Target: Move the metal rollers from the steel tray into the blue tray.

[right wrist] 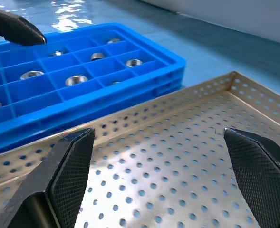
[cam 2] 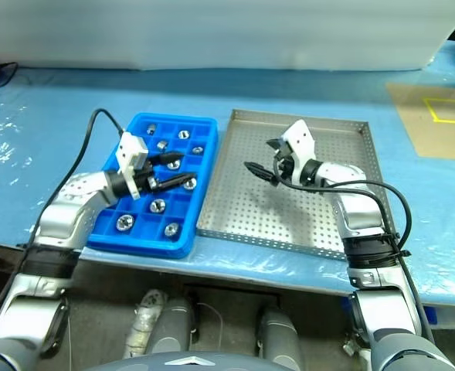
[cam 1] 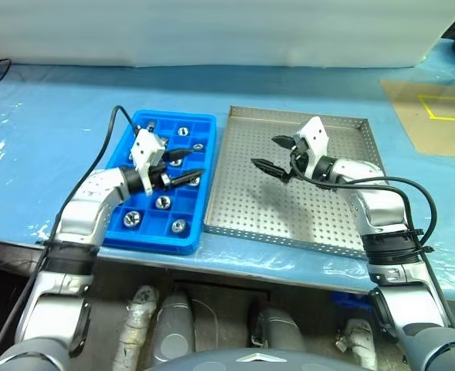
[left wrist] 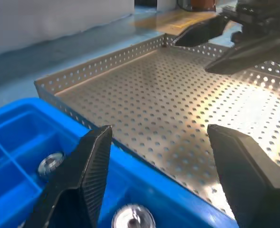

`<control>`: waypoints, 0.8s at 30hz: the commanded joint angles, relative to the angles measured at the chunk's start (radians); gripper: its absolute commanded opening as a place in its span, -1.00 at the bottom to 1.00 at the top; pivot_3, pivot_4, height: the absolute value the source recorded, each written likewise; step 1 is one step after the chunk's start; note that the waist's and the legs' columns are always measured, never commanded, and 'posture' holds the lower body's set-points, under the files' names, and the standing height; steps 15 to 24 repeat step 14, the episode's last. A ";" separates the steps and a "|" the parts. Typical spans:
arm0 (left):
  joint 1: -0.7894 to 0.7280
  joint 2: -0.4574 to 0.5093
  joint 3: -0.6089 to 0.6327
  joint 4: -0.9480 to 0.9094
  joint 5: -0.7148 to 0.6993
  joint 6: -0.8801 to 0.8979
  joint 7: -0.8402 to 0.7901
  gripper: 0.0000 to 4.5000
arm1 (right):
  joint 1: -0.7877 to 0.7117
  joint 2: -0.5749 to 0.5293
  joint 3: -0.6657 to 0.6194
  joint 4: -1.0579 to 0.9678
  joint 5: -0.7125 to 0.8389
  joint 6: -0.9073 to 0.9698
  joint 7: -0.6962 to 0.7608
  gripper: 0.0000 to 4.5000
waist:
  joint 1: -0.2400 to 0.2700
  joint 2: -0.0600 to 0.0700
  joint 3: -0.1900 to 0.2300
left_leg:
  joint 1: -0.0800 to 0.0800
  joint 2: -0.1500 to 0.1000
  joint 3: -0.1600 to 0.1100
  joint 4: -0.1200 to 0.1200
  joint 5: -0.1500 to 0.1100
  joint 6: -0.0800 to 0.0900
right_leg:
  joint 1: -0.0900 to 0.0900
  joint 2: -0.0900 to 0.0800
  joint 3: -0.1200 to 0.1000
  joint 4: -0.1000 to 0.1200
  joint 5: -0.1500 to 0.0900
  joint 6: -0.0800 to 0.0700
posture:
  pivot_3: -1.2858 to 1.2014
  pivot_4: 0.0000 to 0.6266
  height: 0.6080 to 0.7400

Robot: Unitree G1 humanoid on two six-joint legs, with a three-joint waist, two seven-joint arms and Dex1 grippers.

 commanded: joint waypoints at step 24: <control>-0.103 -0.126 -0.016 0.179 0.055 -0.138 -0.032 0.51 | 0.056 -0.032 -0.053 -0.102 -0.002 -0.003 -0.127 0.98 | -0.027 0.000 0.000 | 0.000 0.000 0.000 0.000 -0.002 0.003 | 0.000 0.000 0.000 0.000 0.000 0.000 | -0.03 -0.52 1.00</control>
